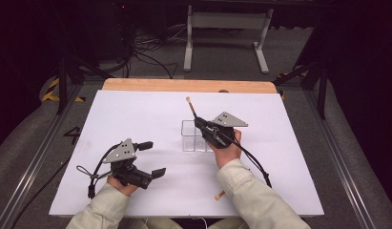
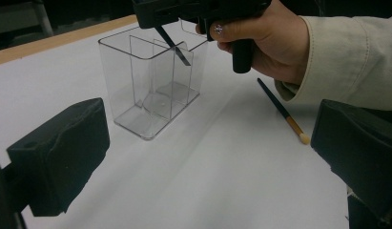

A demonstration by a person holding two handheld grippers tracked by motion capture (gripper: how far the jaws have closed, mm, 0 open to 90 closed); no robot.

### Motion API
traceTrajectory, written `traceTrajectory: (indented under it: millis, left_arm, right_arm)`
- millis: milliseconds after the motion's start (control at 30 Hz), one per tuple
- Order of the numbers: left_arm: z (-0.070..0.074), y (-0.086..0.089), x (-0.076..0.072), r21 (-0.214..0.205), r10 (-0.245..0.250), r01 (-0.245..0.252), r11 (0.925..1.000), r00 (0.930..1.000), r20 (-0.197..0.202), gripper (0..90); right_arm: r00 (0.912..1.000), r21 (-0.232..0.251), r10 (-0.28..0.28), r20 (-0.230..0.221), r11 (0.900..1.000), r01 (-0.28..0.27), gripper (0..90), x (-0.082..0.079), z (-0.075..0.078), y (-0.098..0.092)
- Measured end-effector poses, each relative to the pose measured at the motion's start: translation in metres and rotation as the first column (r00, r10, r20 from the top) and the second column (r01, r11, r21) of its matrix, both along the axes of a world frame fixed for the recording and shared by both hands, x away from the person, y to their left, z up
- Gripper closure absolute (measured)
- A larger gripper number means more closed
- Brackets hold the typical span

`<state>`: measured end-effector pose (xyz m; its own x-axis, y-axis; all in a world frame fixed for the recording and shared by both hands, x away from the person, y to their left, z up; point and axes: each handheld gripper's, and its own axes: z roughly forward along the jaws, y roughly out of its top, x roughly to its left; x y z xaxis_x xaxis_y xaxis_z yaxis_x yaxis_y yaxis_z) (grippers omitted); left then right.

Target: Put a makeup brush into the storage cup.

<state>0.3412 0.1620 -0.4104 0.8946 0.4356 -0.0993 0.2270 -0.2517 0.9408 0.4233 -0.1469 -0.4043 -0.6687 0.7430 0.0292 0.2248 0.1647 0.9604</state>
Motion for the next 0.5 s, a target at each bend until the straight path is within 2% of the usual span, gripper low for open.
traceTrajectory:
  millis: [500]
  left_arm:
    - [0.0000,-0.0007,0.0008,0.008,-0.005,0.005,1.0000,1.0000,0.004,0.1]
  right_arm:
    - [0.9999,-0.001,0.000,-0.016,1.0000,0.000,83.0,-0.0046,-0.0003,-0.0079]
